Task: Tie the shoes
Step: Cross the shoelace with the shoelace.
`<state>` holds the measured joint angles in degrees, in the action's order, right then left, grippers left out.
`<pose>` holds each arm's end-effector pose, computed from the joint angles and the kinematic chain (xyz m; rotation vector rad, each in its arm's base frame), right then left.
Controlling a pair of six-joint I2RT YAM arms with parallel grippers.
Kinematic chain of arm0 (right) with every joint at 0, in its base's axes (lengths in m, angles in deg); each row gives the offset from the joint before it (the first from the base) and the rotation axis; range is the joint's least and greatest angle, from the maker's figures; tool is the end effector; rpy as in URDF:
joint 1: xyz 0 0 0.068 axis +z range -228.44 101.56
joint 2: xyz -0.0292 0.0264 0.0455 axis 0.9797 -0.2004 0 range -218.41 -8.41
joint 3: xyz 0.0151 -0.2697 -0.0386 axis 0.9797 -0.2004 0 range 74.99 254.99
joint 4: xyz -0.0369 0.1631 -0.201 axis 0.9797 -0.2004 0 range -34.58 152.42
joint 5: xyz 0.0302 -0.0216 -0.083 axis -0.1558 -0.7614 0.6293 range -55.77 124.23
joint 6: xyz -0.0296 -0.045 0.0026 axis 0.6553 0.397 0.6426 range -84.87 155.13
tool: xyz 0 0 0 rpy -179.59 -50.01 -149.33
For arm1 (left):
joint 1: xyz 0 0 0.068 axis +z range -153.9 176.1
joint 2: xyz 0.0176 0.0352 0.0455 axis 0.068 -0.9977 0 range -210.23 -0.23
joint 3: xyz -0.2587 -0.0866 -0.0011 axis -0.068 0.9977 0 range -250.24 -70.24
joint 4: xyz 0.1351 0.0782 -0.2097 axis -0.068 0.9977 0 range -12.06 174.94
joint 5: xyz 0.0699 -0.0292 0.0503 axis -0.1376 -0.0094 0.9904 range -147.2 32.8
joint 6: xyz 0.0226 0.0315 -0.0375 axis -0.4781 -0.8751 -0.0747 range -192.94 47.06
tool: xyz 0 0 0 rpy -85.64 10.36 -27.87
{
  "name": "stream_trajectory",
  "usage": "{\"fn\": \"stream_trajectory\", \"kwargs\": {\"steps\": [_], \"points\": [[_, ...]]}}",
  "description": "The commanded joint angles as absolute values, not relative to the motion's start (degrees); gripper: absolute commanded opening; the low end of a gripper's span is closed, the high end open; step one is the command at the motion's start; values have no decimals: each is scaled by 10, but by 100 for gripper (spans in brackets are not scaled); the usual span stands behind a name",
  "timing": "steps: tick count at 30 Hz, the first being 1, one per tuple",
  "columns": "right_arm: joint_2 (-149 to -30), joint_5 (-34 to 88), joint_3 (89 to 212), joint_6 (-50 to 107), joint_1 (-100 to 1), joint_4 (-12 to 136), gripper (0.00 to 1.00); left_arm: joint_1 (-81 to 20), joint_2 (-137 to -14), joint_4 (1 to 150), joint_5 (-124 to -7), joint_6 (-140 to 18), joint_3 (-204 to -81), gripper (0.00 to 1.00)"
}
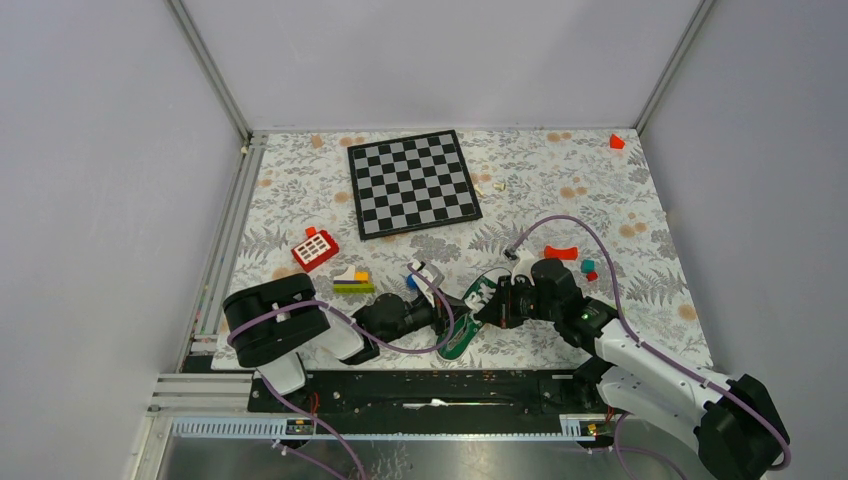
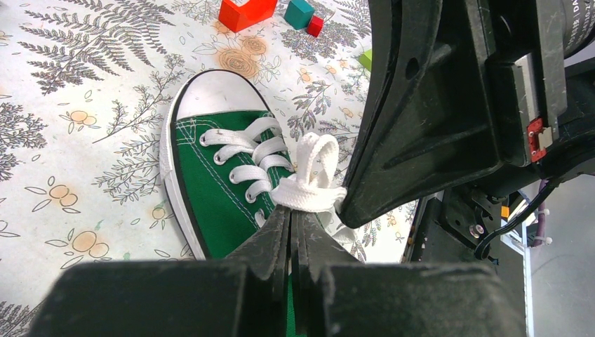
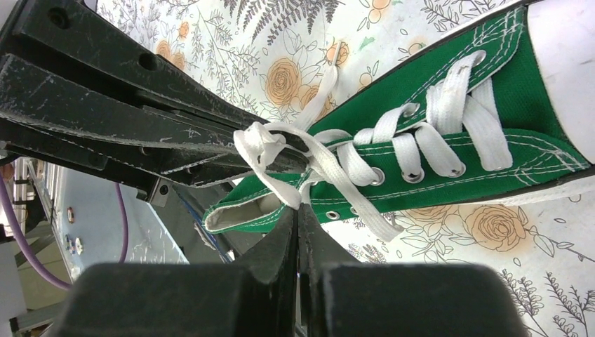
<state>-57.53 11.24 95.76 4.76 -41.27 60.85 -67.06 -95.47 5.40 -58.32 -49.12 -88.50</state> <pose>0.1382 0.1221 0.1963 -0.3954 2.2189 1.0980 0.1199 -0.2385 0.1427 0.6161 1.6749 -1.1491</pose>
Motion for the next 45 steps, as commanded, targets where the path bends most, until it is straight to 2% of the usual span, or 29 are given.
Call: {"fn": "stream_trajectory", "kwargs": {"steps": [1, 14, 31, 45], "points": [[-565, 134, 984, 61, -407, 601, 0, -667, -939, 24, -594, -495, -884, 0], [-575, 168, 998, 73, -407, 599, 0, -667, -941, 35, -607, -493, -890, 0], [-605, 217, 998, 91, -408, 592, 0, -667, -932, 137, -601, -492, -936, 0], [-595, 206, 988, 92, -414, 589, 0, -649, -899, 330, -639, -477, -1005, 0]]}}
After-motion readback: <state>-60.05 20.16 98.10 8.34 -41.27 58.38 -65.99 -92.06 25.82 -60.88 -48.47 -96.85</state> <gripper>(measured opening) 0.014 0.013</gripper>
